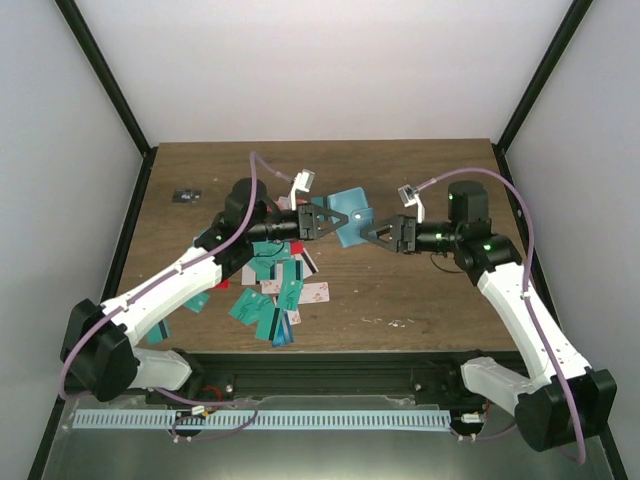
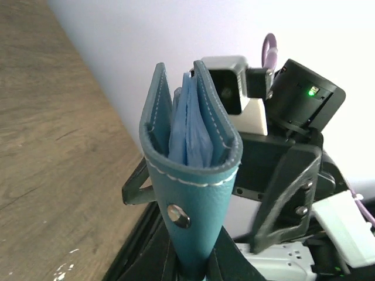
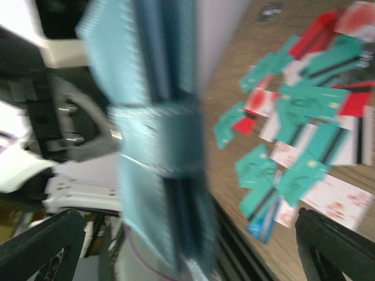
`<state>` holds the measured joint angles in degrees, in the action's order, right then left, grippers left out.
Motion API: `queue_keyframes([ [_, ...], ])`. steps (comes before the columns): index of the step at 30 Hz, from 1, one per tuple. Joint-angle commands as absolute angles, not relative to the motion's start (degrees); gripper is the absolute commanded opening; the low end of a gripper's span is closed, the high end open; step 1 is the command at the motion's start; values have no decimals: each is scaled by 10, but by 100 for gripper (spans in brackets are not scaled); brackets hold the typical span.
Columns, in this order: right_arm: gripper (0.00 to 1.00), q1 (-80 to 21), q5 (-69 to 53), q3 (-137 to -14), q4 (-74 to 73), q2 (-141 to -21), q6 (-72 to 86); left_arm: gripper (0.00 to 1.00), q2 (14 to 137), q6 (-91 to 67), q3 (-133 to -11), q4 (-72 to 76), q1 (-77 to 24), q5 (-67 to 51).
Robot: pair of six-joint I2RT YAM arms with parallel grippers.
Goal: Put the credit cards into the card holder
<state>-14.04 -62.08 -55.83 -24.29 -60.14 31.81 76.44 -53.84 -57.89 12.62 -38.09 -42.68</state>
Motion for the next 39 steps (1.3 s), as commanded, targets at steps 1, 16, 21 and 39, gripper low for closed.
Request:
queue_keyframes([
  [1, 100, -143, -489, -595, -400, -609, 202, 4, 767, -448, -627, -12, -383, -385],
  [16, 98, -167, -411, -661, -425, -647, 194, 4, 839, -375, -732, -171, -409, -321],
  [21, 94, -172, -381, -666, -435, -661, 197, 4, 849, -377, -742, -172, -417, -318],
  [39, 87, -179, -326, -669, -459, -703, 179, 4, 862, -375, -756, -177, -437, -308],
])
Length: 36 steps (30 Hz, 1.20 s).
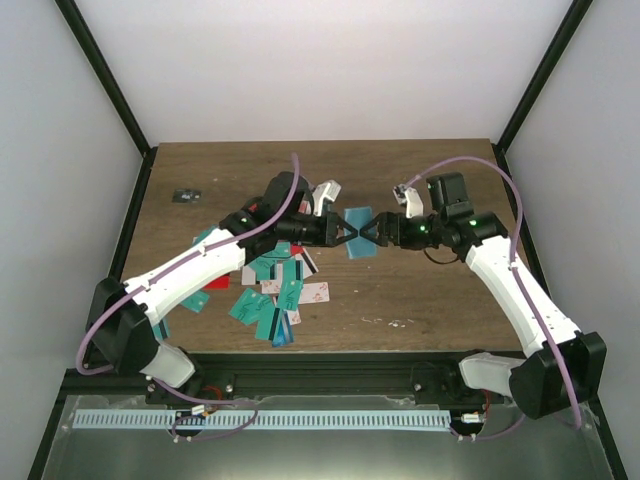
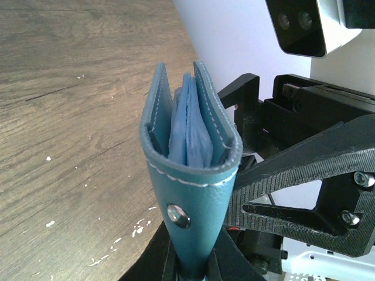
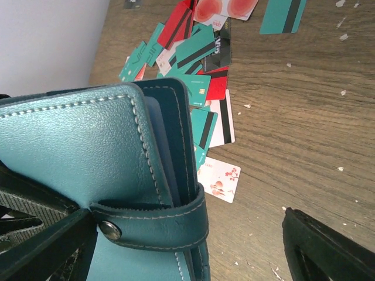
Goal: Put the credit cards into the card holder
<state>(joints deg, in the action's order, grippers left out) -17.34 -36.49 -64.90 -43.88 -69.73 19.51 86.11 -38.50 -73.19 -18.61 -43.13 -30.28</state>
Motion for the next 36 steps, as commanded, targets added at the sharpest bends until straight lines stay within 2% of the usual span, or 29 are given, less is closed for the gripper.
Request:
queue_keyframes([
  [1, 87, -179, -319, -668, -463, -704, 178, 4, 863, -375, -757, -178, -437, -308],
  [22, 82, -180, -232, -657, -483, -728, 174, 4, 878, -373, -794, -215, -447, -297],
  [36, 83, -176, -110, -575, -493, -748, 214, 4, 824, -371, -772, -320, -445, -274],
])
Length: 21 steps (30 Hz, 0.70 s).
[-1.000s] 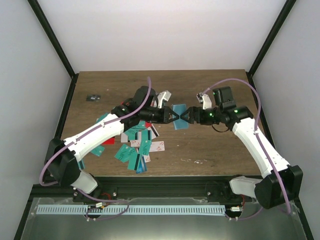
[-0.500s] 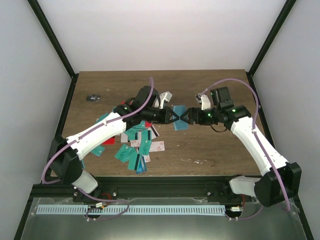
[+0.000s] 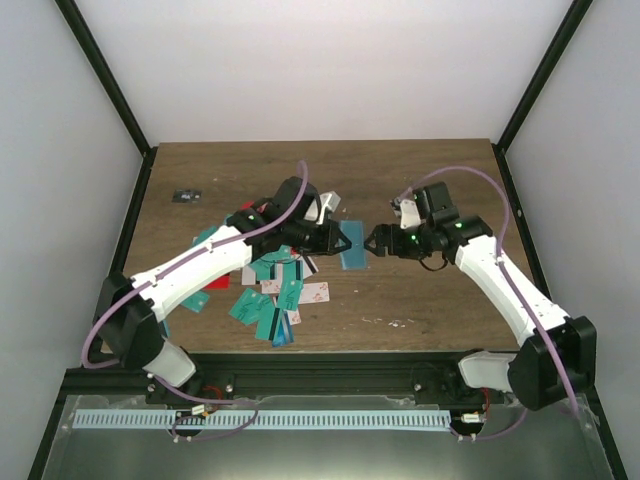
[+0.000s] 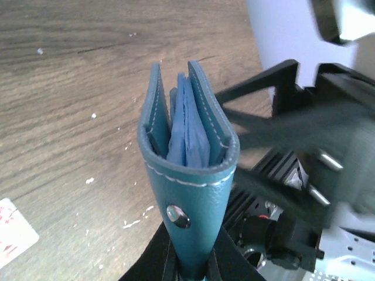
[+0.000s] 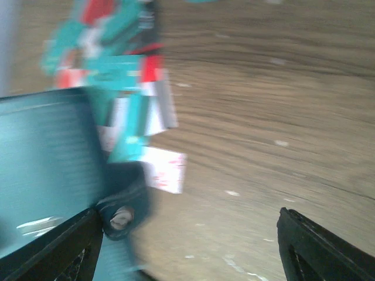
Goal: Put the credit cards into the card holder
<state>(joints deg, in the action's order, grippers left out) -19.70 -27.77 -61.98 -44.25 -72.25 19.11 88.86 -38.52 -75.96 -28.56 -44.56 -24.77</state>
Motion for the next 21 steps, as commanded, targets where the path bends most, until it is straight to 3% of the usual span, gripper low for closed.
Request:
queue_keyframes([
  [1, 83, -176, -109, -568, -490, -747, 218, 4, 821, -368, -772, -339, -445, -270],
  [8, 83, -176, -168, -538, -441, -726, 223, 4, 792, -334, -767, -452, -443, -228],
  [14, 84, -176, -263, -546, -403, -691, 223, 4, 777, -321, -716, -409, -442, -226],
  [21, 85, -175, -288, -520, -337, -618, 248, 4, 849, -249, -762, -409, -433, -245],
])
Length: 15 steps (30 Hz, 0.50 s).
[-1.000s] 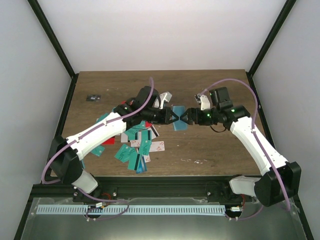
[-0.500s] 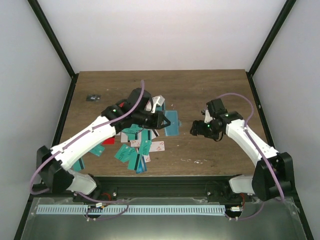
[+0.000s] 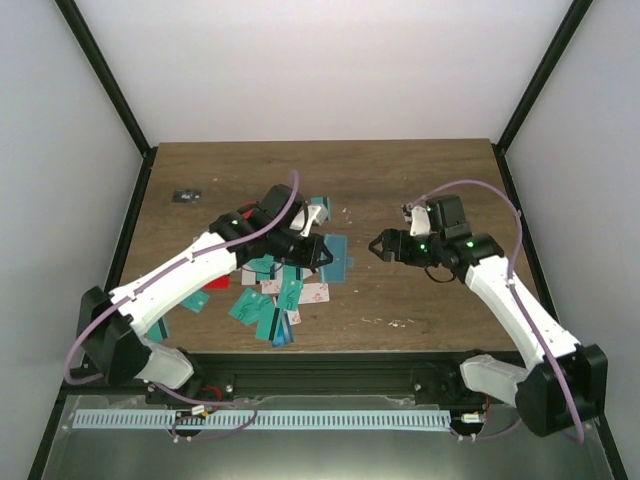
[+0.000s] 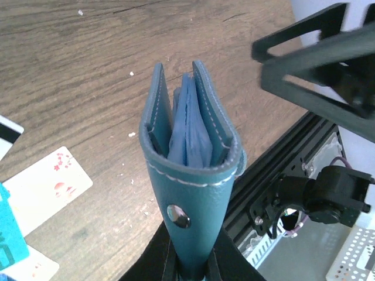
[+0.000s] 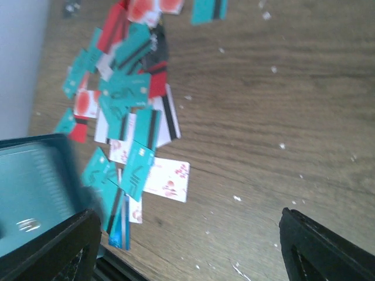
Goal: Put the credit cards into the card holder
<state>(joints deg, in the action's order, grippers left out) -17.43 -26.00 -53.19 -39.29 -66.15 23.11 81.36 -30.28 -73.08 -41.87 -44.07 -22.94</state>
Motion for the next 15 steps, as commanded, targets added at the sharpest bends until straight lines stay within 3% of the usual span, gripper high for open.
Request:
queue_keyframes([
  [1, 85, -176, -281, -515, -325, -607, 252, 4, 861, -235, -768, -408, -431, -254],
  [8, 85, -176, -242, -494, -284, -556, 286, 4, 917, -213, -767, -348, -408, -336],
  [15, 85, -175, -291, -484, -294, -574, 311, 4, 948, -221, -763, -305, -404, -377],
])
